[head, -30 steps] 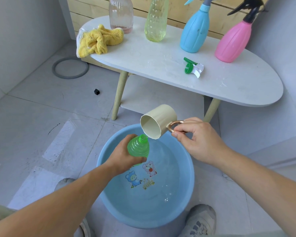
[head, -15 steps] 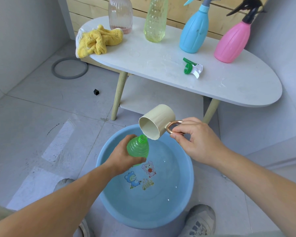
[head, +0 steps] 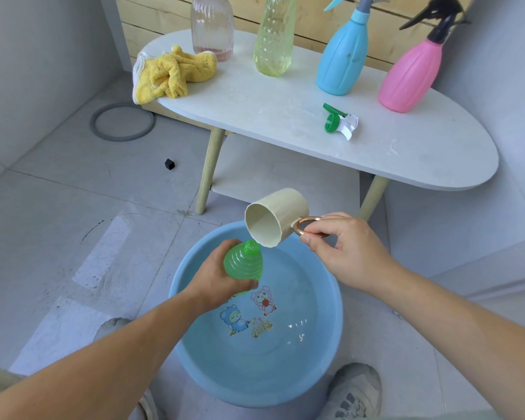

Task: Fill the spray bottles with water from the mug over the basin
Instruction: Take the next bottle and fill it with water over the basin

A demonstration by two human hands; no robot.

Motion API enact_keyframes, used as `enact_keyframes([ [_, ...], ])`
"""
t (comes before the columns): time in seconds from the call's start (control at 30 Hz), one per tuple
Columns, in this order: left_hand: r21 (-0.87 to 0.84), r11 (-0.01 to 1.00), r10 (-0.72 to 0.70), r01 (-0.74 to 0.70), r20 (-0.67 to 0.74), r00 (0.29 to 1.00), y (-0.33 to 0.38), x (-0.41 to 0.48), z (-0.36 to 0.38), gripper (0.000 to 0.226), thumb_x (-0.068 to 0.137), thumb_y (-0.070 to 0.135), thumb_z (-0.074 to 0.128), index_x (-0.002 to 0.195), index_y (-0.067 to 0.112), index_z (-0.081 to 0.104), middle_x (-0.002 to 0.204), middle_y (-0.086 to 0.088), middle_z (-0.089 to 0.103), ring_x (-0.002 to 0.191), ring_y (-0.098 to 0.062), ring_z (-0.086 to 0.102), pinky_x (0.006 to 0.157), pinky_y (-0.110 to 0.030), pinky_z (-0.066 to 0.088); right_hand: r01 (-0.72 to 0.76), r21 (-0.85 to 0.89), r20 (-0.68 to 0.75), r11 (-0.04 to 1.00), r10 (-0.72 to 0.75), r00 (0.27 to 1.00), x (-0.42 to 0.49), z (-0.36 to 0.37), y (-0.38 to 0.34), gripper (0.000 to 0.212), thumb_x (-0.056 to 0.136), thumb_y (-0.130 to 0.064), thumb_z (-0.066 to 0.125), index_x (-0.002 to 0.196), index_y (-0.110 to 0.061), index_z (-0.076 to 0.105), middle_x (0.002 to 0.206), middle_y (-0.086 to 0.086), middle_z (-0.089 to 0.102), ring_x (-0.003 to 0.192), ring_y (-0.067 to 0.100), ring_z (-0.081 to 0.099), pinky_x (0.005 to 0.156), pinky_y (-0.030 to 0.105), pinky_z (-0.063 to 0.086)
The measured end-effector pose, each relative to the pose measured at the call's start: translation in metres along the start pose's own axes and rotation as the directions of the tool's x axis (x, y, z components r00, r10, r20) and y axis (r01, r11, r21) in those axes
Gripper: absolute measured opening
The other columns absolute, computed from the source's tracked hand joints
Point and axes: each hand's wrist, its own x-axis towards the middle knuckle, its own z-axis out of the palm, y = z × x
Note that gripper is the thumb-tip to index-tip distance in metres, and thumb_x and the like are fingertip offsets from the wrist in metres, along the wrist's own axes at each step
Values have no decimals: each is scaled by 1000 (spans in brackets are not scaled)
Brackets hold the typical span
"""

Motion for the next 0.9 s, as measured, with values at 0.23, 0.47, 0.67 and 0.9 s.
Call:
enact_keyframes([
  [0.23,-17,1000,-5,5,12,1000,5,-4,-1,73,72,17,91,122,41,44,112,11,59,97,-5,60,62,-9,49,-223,50,44,973,221,974,-1,11,21,23,94,-29,61,76,-19,71,72,-1,69,77,14,65,76,31,51],
  [0.47,-14,1000,-9,9,-2,1000,8,-4,-3,73,72,16,90,124,41,44,112,14,58,96,-6,60,59,-7,48,-74,-190,98,979,94,991,-2,15,42,19,95,-29,59,83,-18,69,79,-4,65,90,22,53,83,34,44],
  [0.67,-16,1000,5,-5,-12,1000,13,-7,-2,75,72,19,91,124,43,44,114,12,59,97,-7,61,66,-17,55,69,-270,82,960,-49,995,-5,11,49,17,92,-30,66,85,-16,70,84,-5,69,91,22,54,86,33,44],
  [0.9,-10,999,36,-36,-14,999,24,-12,-1,72,73,18,90,124,43,45,111,18,58,96,1,59,61,-7,48,256,-352,83,900,-242,967,-14,-2,40,15,86,-29,66,81,-16,71,78,-7,66,88,26,57,80,31,49],
])
